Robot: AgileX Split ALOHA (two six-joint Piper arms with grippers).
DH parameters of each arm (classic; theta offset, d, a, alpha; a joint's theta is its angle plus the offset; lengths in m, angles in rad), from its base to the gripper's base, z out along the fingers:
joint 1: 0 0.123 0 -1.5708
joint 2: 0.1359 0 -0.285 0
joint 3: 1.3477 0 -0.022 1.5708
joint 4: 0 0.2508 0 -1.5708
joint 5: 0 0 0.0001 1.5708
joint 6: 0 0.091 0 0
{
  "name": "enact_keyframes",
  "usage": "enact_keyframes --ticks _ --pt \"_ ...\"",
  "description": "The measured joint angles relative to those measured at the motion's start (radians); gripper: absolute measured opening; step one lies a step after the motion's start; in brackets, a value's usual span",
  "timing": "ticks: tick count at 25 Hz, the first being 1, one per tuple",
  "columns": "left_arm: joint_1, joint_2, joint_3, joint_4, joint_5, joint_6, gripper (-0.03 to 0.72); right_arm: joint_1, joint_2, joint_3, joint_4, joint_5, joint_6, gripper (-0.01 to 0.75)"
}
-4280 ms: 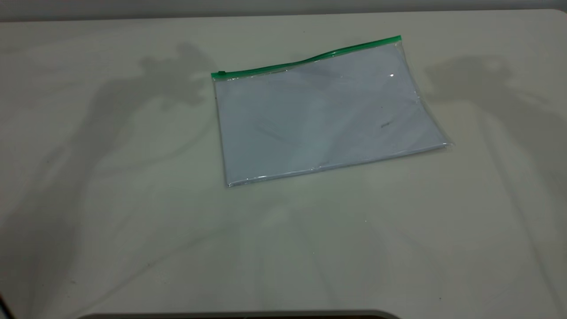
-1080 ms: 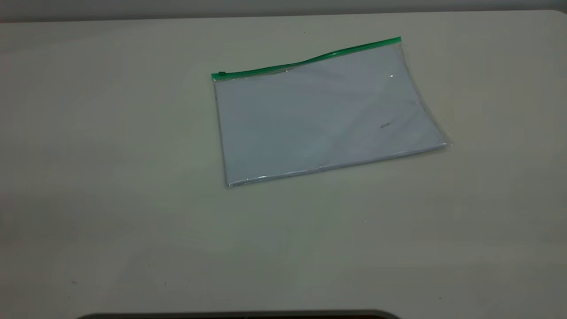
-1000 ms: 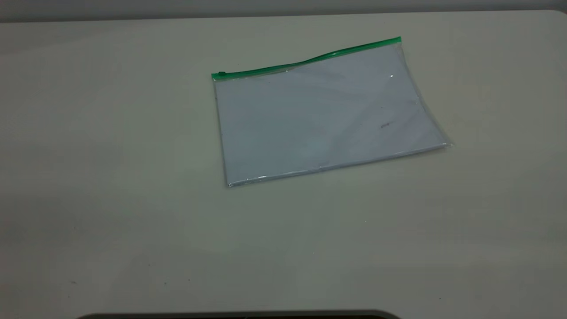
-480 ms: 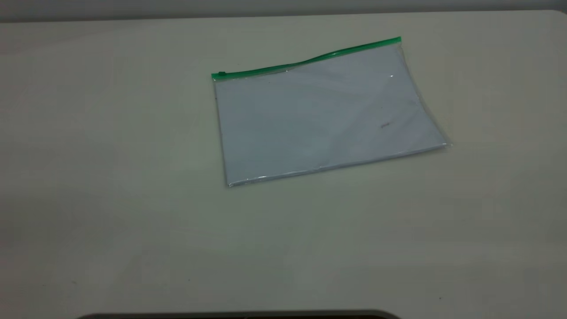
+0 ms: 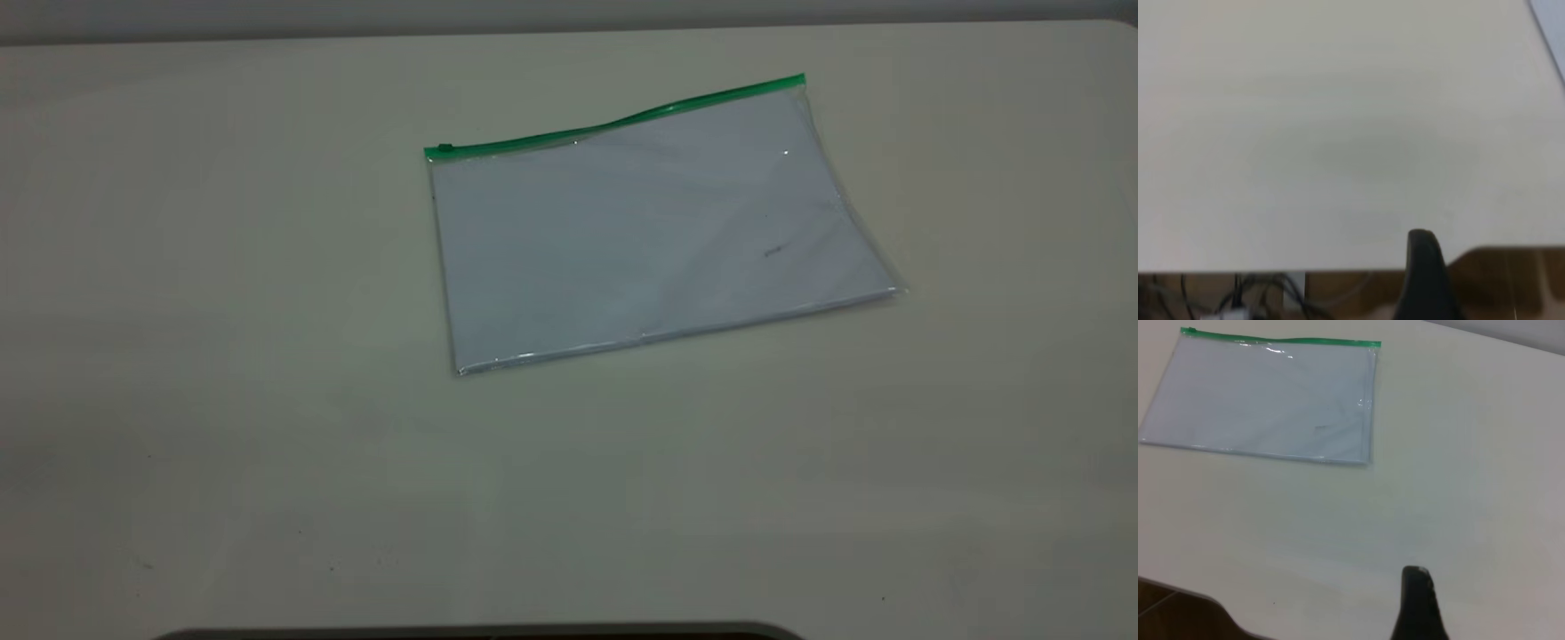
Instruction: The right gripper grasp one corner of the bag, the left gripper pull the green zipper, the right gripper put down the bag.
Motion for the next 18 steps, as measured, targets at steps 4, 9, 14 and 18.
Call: enact_keyframes --ticks 4,9,14,18 --pt "0.002 -0.06 0.0 0.0 0.007 0.0 0.586 0.0 0.0 0.0 0.0 0.0 0.0 0.578" --pt "0.01 -0.063 0.0 0.0 0.009 0.0 0.586 0.0 0.0 0.0 0.0 0.0 0.0 0.578" --pt "0.01 -0.063 0.0 0.0 0.009 0.0 0.586 0.0 0.0 0.0 0.0 0.0 0.0 0.578" --pt "0.01 -0.063 0.0 0.0 0.009 0.0 0.586 0.0 0.0 0.0 0.0 0.0 0.0 0.578"
